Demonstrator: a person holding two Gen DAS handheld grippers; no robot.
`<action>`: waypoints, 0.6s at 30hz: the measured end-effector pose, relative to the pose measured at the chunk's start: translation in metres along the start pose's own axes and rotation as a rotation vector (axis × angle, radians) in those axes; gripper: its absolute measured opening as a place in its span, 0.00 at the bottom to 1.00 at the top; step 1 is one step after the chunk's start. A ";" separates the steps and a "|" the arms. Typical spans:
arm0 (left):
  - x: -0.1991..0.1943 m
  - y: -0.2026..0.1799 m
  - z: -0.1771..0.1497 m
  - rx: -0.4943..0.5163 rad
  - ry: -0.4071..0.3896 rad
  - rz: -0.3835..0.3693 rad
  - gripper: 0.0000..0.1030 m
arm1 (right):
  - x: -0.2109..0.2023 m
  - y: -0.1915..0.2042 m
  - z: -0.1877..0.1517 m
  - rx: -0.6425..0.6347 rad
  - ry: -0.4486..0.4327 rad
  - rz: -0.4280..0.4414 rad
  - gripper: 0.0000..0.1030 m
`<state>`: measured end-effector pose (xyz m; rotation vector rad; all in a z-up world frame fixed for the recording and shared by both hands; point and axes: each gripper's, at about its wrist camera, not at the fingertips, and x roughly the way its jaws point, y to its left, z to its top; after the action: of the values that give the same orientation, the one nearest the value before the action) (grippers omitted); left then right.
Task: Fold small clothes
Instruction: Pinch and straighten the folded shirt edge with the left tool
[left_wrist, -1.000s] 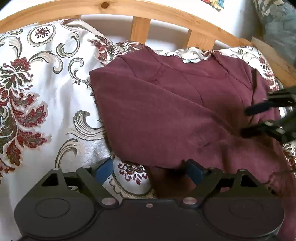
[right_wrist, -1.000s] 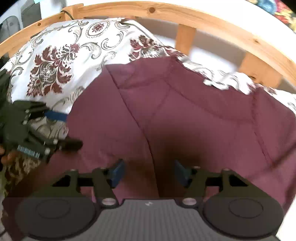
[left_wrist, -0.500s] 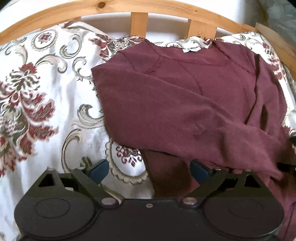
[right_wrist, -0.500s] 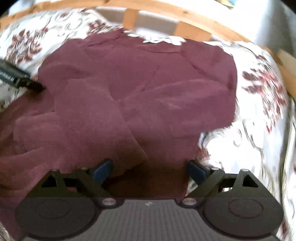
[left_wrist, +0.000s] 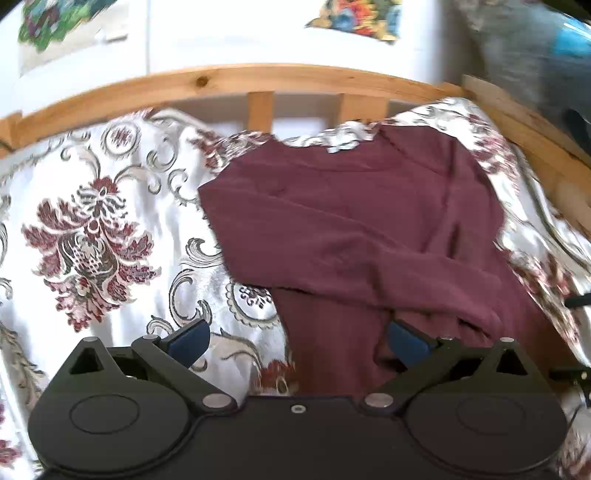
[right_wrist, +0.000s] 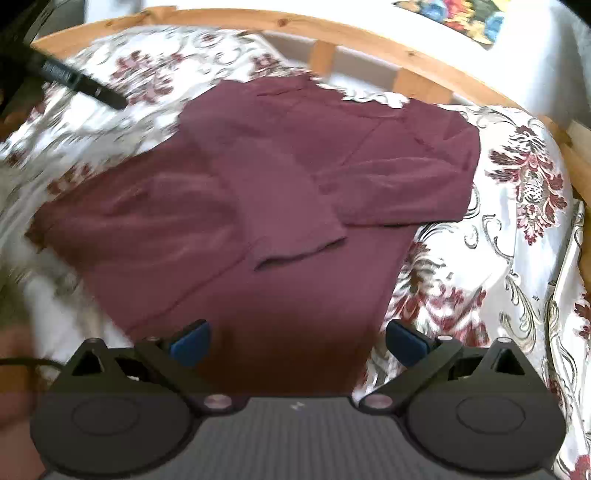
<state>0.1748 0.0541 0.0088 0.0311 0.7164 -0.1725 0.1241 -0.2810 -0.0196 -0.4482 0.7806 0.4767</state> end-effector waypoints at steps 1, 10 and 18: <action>-0.007 -0.002 -0.003 0.027 0.000 -0.008 0.99 | -0.004 0.003 -0.003 -0.014 0.011 0.002 1.00; -0.038 -0.029 -0.058 0.225 0.073 -0.135 0.99 | -0.020 0.013 -0.027 -0.012 0.110 0.022 1.00; -0.019 -0.071 -0.095 0.465 0.147 -0.184 0.99 | -0.011 0.006 -0.025 0.087 0.101 0.031 1.00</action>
<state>0.0874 -0.0048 -0.0485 0.4264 0.8135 -0.5152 0.1001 -0.2920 -0.0282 -0.3819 0.9029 0.4501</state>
